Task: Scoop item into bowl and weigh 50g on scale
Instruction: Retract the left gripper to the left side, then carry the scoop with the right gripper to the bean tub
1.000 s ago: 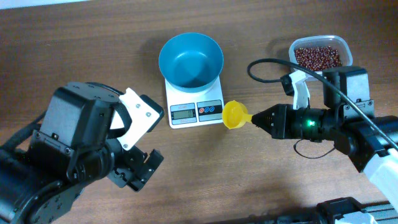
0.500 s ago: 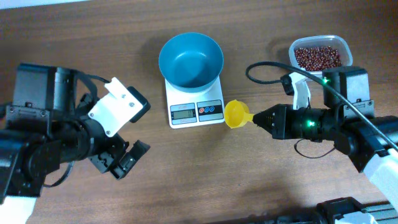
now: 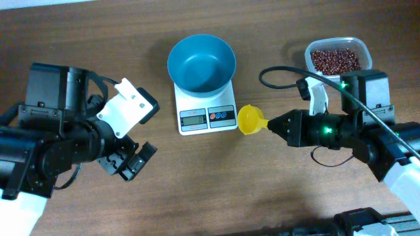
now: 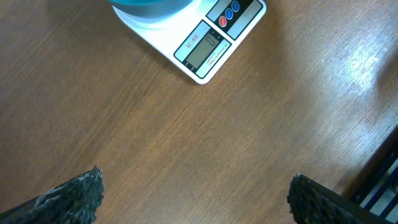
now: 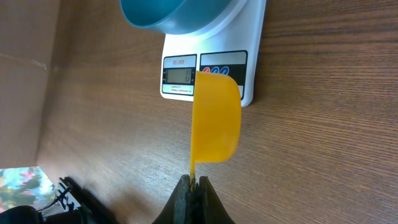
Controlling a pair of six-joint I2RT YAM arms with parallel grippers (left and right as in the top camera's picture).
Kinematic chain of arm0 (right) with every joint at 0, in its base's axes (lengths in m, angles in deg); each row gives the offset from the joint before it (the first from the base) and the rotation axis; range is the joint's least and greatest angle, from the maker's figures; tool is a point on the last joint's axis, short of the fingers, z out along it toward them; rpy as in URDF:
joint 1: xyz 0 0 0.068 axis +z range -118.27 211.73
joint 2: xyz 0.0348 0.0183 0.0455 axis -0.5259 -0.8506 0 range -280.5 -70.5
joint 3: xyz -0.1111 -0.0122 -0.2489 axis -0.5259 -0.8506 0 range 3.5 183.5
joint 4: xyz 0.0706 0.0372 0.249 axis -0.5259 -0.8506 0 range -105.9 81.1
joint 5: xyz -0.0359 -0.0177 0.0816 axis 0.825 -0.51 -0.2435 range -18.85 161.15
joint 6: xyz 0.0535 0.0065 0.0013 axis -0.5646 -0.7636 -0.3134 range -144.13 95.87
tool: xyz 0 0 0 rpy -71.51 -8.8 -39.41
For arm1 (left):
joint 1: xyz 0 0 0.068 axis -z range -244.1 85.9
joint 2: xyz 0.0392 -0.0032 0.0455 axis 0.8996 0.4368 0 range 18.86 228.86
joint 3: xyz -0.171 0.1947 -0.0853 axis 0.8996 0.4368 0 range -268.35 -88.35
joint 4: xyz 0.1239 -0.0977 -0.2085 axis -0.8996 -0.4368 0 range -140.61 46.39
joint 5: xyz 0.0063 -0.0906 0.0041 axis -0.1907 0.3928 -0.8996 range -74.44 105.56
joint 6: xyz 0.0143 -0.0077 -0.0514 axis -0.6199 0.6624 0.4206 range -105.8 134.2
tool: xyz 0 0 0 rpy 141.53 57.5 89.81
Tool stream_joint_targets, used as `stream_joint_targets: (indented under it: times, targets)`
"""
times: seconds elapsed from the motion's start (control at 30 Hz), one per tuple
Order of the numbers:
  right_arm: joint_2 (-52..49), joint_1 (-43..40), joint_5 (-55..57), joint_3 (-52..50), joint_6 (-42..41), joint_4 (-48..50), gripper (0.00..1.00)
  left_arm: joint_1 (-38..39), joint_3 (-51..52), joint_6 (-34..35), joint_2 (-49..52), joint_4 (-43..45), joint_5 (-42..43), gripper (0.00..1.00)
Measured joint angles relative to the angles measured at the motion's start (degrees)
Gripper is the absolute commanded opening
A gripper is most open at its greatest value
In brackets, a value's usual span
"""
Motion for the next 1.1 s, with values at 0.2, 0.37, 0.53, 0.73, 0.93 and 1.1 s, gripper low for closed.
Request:
stream_joint_targets:
  times: [0.2,0.37,0.53,0.73,0.93,1.1]
  targets:
    - [0.0,0.0,0.0,0.0,0.0,0.0,0.04,0.0,2.2,0.0,0.0,0.2,-0.2,0.99]
    - [0.0,0.0,0.0,0.0,0.0,0.0,0.04,0.0,2.2,0.0,0.0,0.2,-0.2,0.99]
    - [0.0,0.0,0.0,0.0,0.0,0.0,0.04,0.0,2.2,0.0,0.0,0.2,-0.2,0.99]
    - [0.0,0.0,0.0,0.0,0.1,1.7,0.04,0.0,2.2,0.0,0.0,0.2,-0.2,0.99]
    - [0.0,0.0,14.2,12.6,6.3,1.9,0.04,0.0,2.2,0.0,0.0,0.2,-0.2,0.99]
    - [0.0,0.0,25.6,19.4,9.9,1.7,0.04,0.0,2.2,0.0,0.0,0.2,-0.2,0.99]
